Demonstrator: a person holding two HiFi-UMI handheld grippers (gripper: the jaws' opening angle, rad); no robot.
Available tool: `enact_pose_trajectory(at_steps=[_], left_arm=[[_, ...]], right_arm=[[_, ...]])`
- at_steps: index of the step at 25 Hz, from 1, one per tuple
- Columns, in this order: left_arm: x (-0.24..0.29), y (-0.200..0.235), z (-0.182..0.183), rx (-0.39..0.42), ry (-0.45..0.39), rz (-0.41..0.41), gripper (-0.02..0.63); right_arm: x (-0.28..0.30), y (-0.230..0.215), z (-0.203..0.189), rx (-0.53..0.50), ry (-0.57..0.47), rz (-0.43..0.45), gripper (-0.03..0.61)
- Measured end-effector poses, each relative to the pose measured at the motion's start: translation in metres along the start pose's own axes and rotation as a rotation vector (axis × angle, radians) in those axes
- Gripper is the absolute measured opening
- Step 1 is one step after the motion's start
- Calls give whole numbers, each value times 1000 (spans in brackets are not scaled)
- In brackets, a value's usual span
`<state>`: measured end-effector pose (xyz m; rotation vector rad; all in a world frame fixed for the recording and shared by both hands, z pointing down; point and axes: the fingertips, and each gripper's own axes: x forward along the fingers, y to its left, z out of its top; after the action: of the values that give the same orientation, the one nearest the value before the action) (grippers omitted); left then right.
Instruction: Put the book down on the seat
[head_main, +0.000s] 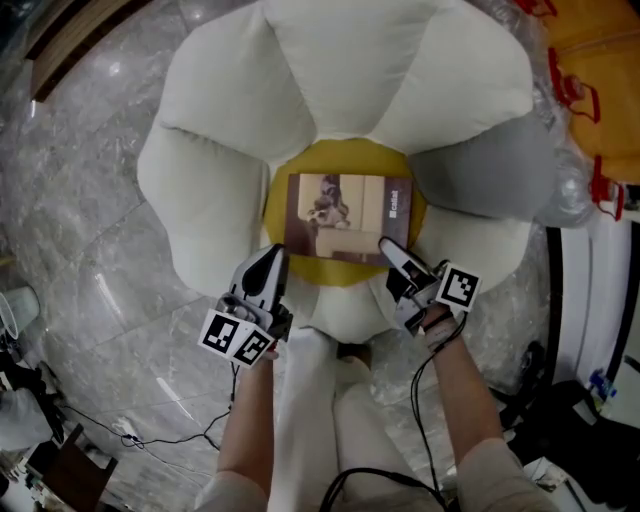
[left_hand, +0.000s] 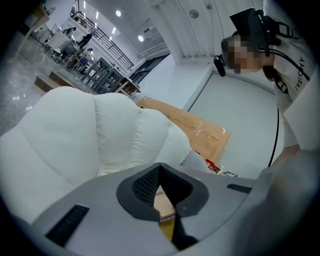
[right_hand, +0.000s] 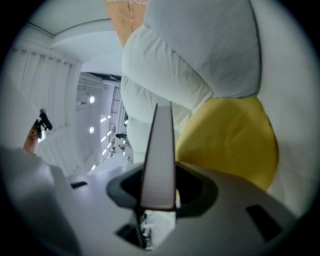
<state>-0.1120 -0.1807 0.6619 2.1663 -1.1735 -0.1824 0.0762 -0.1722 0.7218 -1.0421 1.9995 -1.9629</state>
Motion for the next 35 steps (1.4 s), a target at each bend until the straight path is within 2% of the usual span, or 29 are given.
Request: enact_pose_trajectory(at_steps=[13,20,23,30,32,35], left_arm=[[1,11,-9,0,-25,21,21],[3,15,-9,-4,-29,28,23],[3,15,-11,-4,-31,28,23],[4,11,-13,2,-38,24,21],[4,10,-12,5,-39,22,22],[4,9,-13,7,-41,19,22]], right_arm=[[22,-20,6,-36,84,-2,156],[33,-29,15,-8,107,-15,156],[33,-39,19,15,103,-41,156],[36,-61,18,45,117,-175,156],[38,-64,19,30,120,-200,164],[47,-61,21,-28,118,-182,191]])
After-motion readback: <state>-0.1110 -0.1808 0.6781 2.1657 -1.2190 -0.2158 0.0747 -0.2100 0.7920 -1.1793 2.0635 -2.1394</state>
